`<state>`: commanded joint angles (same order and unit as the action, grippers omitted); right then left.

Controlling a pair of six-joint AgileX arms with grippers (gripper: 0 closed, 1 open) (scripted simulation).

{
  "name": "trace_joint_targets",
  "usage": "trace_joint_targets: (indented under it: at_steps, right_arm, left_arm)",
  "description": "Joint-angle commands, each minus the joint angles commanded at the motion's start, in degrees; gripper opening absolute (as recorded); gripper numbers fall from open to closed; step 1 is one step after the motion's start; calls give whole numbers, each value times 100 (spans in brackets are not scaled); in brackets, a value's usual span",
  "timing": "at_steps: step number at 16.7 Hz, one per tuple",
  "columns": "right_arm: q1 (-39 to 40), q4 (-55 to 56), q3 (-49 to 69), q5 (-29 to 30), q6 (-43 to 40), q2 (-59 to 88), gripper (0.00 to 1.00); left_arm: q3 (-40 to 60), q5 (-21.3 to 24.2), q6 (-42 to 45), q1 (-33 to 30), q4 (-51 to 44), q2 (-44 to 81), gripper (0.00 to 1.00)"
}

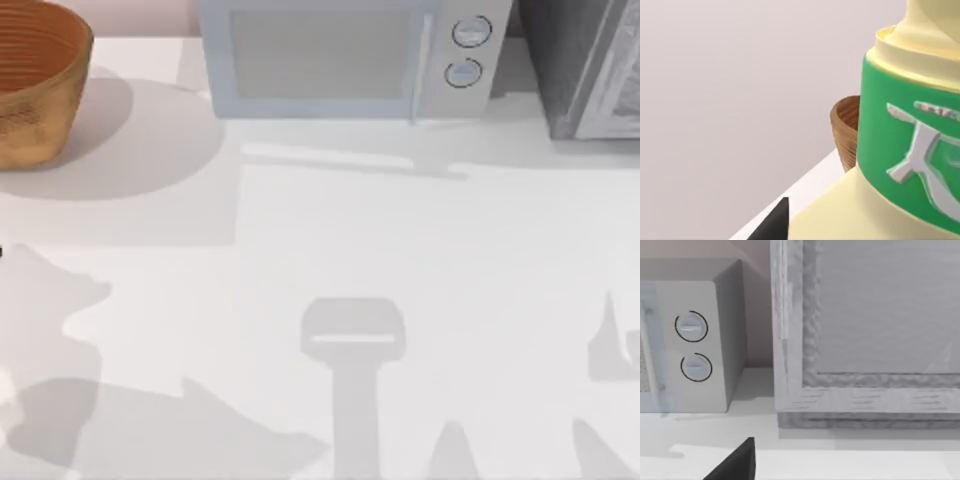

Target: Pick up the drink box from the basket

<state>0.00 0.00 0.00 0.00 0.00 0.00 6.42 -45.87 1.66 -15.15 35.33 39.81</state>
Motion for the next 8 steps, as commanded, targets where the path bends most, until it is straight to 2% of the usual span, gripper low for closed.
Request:
trace_joint_targets:
  at_steps: [2,8]
  right_arm:
    - [0,0,0,0,0,0,100]
    - [0,0,0,0,0,0,100]
  left_arm:
    - [14,-143,10,-61,115,142,0]
    - [-22,-118,17,-20,179,205,0]
